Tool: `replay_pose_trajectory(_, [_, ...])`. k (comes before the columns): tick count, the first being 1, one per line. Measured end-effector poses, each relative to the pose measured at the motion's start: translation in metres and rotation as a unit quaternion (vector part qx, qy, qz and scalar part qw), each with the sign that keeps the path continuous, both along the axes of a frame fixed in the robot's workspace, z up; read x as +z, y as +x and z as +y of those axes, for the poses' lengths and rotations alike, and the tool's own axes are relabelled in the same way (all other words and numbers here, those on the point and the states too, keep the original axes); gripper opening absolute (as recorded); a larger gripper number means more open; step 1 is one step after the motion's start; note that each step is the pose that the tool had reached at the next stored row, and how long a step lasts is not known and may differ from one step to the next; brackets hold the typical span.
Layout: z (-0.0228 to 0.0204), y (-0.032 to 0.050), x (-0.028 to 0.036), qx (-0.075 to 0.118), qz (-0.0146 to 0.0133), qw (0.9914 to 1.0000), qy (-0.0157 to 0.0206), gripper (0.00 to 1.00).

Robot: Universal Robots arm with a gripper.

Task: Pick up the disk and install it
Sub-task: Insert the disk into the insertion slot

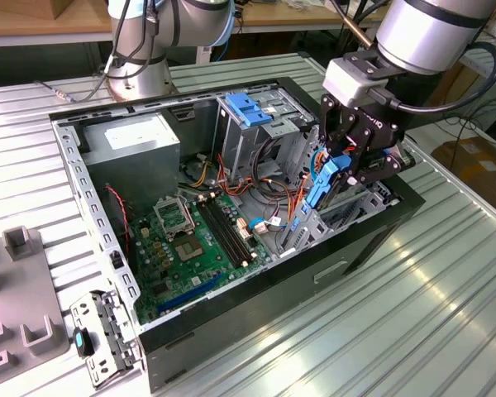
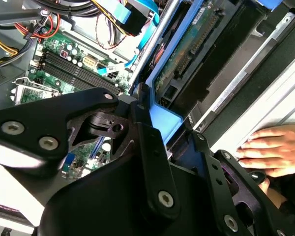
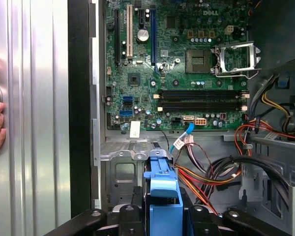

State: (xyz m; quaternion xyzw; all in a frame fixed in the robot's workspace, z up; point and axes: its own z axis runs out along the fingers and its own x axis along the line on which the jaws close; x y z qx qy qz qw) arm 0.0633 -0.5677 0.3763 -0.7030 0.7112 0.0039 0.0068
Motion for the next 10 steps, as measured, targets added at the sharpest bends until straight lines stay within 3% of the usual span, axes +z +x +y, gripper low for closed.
replay_pose_trajectory(2, [0.0,0.0,-0.0001,0.0,0.0,1.0,0.0,0.38])
replay_pose_trajectory(3, [0.0,0.0,-0.0001,0.0,0.0,1.0,0.0,0.45])
replay_pose_trajectory(6, [0.0,0.0,-0.0006,0.0,0.0,1.0,0.0,0.45])
replay_pose_trajectory(7, [0.0,0.0,-0.001,0.0,0.0,1.0,0.0,0.43])
replay_pose_trajectory(10, [0.0,0.0,-0.0024,0.0,-0.0008,1.0,0.0,0.24])
